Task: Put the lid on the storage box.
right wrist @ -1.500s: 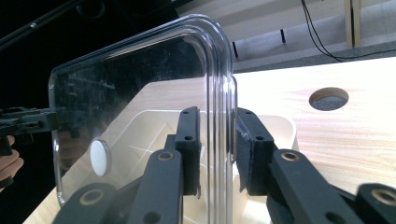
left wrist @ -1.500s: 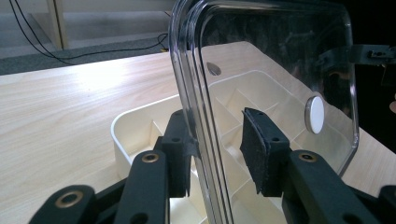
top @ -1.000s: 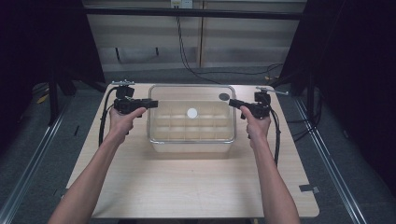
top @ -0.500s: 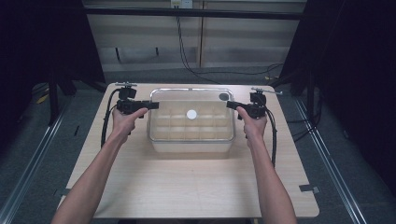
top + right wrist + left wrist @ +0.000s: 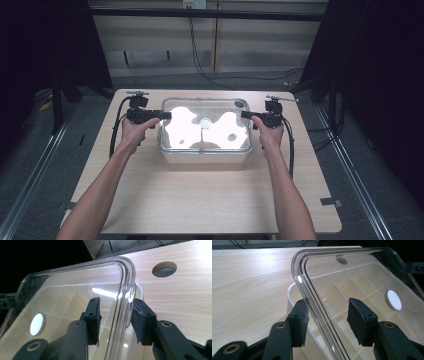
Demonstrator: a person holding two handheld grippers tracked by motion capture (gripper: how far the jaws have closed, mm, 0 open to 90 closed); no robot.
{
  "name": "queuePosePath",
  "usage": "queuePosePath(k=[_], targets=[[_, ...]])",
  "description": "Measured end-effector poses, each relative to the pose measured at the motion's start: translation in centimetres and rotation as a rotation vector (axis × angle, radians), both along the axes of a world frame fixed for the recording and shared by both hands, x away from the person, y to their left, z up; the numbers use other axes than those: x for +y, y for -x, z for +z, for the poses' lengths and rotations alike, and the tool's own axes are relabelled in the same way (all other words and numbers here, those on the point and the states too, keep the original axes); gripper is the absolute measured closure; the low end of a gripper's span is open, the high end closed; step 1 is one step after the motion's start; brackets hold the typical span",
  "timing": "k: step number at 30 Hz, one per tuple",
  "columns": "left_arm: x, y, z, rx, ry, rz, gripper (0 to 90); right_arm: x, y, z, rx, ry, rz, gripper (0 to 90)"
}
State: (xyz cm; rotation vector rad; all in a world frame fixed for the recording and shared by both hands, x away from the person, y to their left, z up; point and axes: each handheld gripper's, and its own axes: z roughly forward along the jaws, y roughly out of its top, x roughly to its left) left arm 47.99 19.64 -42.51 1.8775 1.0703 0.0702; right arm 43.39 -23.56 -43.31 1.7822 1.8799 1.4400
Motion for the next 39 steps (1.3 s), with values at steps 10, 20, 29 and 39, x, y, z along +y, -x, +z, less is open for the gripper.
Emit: queuePosePath(k=[10, 20, 29, 39], targets=[[0.0, -0.5, -0.8, 0.033, 0.006, -0.001, 50.4, 0.2, -0.2, -0.6, 0.016, 0.019, -0.003, 58.6], [-0.2, -0.8, -2.0, 0.078, 0.004, 0.011, 48.5, 0.6, -0.4, -1.6, 0.045, 0.068, -0.034, 55.8], [0.0, -0.8, -2.2, 0.07, -0.016, 0.014, 48.2, 1.0, -0.5, -1.9, 0.036, 0.089, -0.037, 53.5], [0.2, -0.7, -2.3, 0.07, -0.004, 0.013, 48.3, 1.1, 0.0, -1.5, 0.001, 0.179, -0.034, 57.2]])
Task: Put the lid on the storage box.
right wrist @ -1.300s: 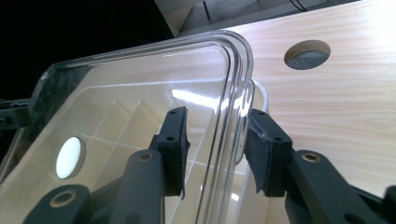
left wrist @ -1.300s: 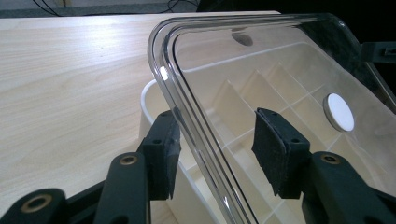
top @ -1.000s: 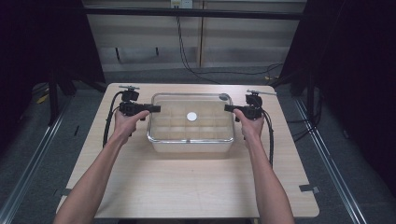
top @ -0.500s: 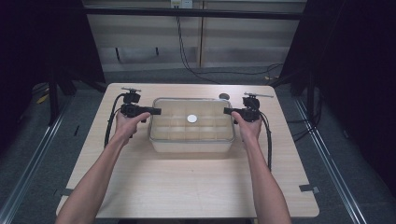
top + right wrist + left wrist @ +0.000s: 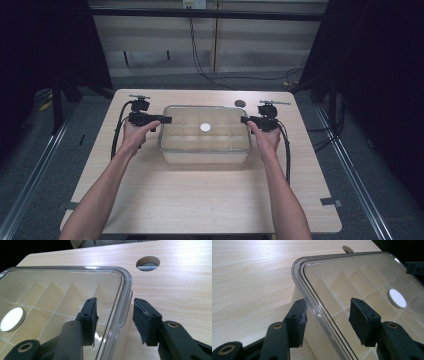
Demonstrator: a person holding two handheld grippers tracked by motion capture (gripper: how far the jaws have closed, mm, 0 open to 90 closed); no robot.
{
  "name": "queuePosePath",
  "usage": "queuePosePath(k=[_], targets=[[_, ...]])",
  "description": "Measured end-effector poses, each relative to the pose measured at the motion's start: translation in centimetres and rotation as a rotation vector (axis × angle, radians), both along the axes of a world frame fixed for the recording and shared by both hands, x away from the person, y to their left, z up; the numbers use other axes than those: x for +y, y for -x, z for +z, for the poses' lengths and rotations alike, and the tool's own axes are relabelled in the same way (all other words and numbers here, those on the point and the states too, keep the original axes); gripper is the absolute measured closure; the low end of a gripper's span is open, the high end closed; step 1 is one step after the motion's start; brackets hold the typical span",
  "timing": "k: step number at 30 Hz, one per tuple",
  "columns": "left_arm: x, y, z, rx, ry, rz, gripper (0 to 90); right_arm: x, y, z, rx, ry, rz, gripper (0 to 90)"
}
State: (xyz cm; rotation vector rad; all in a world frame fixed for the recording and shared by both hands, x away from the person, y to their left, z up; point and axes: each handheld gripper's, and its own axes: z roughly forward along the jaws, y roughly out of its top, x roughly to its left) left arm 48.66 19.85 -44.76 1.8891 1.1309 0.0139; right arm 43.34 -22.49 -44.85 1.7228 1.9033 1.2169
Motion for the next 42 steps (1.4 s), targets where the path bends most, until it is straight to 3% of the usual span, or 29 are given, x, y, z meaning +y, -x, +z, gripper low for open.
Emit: queuePosePath(k=[6, 15, 22, 27, 30, 32, 35, 38, 40, 42], targets=[[-0.1, 0.0, 0.0, 0.007, -0.002, 0.005, 48.1, -0.5, 0.3, -0.3, 0.0, -0.054, -0.004, 57.9], [-0.8, 0.3, 0.3, -0.018, -0.069, -0.014, 39.5, -1.4, 1.0, -0.8, -0.001, -0.112, -0.024, 56.3], [0.1, 1.3, 1.3, -0.046, -0.08, 0.003, 33.4, -1.9, 1.9, 0.2, -0.038, -0.115, -0.002, 52.5], [0.7, 2.7, 1.6, -0.061, -0.061, 0.023, 31.5, -1.8, 2.8, 1.0, -0.047, -0.102, 0.031, 47.6], [1.0, 3.6, 1.8, -0.078, -0.092, 0.008, 31.5, -1.5, 3.6, 1.4, -0.057, -0.079, 0.059, 45.4], [1.3, 4.2, 1.9, -0.071, -0.086, 0.008, 31.9, -1.4, 4.1, 1.7, -0.063, -0.073, 0.079, 43.9], [1.6, 5.4, 2.1, -0.109, -0.128, 0.008, 32.3, -1.3, 5.1, 2.2, -0.074, -0.068, 0.111, 42.2], [2.4, 6.6, 2.2, -0.11, -0.077, -0.006, 34.1, -1.2, 6.4, 2.7, -0.093, -0.059, 0.145, 40.6], [2.9, 7.6, 2.3, -0.122, -0.08, -0.01, 34.9, -1.2, 7.2, 2.8, -0.097, -0.054, 0.152, 39.9], [3.5, 8.7, 2.2, -0.14, -0.054, -0.008, 35.8, -1.2, 8.2, 2.8, -0.114, -0.059, 0.167, 39.3]])
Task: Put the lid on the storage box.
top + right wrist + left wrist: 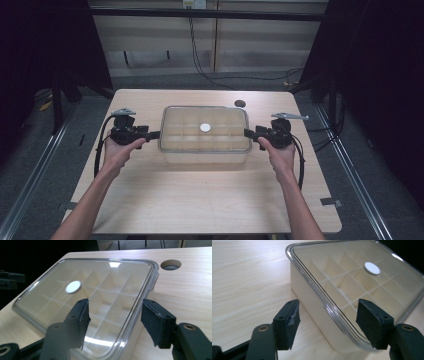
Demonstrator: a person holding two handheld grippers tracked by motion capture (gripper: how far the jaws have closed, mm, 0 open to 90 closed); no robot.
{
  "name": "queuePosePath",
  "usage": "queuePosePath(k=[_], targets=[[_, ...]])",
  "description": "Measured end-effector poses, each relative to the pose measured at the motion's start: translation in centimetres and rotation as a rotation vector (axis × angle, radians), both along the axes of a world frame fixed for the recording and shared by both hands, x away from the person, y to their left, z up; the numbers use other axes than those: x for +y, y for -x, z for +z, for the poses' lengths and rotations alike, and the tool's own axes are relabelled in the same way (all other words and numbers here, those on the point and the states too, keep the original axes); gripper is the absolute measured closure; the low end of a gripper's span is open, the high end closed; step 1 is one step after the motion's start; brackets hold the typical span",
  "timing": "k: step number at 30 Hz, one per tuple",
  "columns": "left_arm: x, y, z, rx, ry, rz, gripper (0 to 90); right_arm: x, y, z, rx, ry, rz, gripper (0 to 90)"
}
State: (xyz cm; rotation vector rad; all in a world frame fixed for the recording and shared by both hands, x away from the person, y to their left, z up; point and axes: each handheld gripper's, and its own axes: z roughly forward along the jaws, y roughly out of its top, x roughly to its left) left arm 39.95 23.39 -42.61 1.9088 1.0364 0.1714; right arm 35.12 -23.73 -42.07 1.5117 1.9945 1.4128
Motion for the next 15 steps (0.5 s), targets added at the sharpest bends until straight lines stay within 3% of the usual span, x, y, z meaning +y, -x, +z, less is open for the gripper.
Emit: queuePosePath(k=[1, 3, 7, 15], targets=[[0.3, 0.5, -0.1, 0.0, 0.01, 0.0, 37.4, 0.0, 0.5, 0.0, -0.001, -0.001, 0.004, 38.8], [0.7, 1.6, -0.3, -0.019, -0.019, -0.005, 39.0, -0.2, 1.5, -0.1, -0.014, 0.004, 0.007, 38.5], [1.4, 3.5, -0.8, -0.027, -0.011, -0.007, 41.6, -0.8, 3.5, -0.4, -0.033, -0.013, -0.004, 39.5], [2.0, 7.1, -1.0, -0.056, -0.047, -0.033, 43.0, -1.3, 7.5, -0.7, -0.083, -0.019, -0.017, 39.8]])
